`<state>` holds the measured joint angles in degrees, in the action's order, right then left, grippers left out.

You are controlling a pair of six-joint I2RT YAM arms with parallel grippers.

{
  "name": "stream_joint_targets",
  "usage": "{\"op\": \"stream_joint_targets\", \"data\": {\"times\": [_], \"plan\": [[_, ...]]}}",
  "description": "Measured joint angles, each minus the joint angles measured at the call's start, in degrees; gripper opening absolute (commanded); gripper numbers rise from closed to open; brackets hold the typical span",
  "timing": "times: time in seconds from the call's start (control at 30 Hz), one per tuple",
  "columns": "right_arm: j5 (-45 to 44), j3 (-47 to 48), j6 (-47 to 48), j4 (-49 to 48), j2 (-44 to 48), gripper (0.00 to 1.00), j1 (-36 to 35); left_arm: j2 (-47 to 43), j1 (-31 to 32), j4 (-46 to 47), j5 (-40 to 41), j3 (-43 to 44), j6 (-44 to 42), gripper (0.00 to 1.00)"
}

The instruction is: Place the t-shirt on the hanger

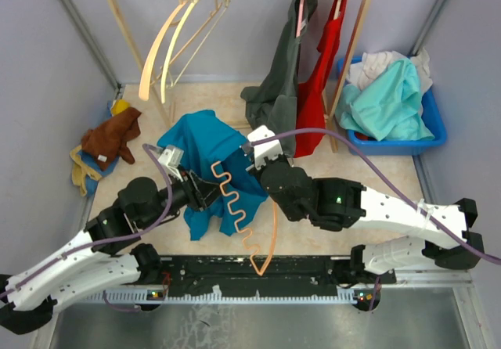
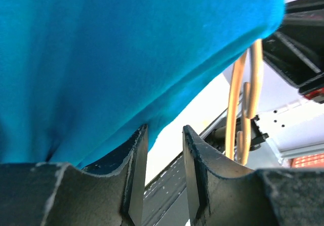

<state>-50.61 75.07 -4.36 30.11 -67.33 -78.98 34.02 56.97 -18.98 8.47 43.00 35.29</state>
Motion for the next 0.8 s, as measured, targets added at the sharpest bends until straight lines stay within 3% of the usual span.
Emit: {"op": "stream_joint_targets", "data": {"times": [0.43, 0.53, 0.67, 0.8], "plan": [[0.63, 0.00, -0.33, 0.07, -0.04, 0.00, 0.37, 3.45, 2.97, 9.62, 5.95, -2.27, 4.24, 0.47], [0.61, 0.00, -0.35, 0.24, -0.02, 0.00, 0.39, 5.77, 5.97, 10.01, 10.08, -2.27, 5.01, 0.36], [0.63, 0.00, -0.37, 0.42, 0.04, 0.00, 0.39, 6.82, 10.71, 9.75, 16.20, -2.08, 5.55, 0.00], [0.57, -0.33, -0.42, 0.59, 0.98, 0.00, 0.39, 7.54, 13.97, 8.17, 20.79, 0.00, 5.64, 0.00]]}}
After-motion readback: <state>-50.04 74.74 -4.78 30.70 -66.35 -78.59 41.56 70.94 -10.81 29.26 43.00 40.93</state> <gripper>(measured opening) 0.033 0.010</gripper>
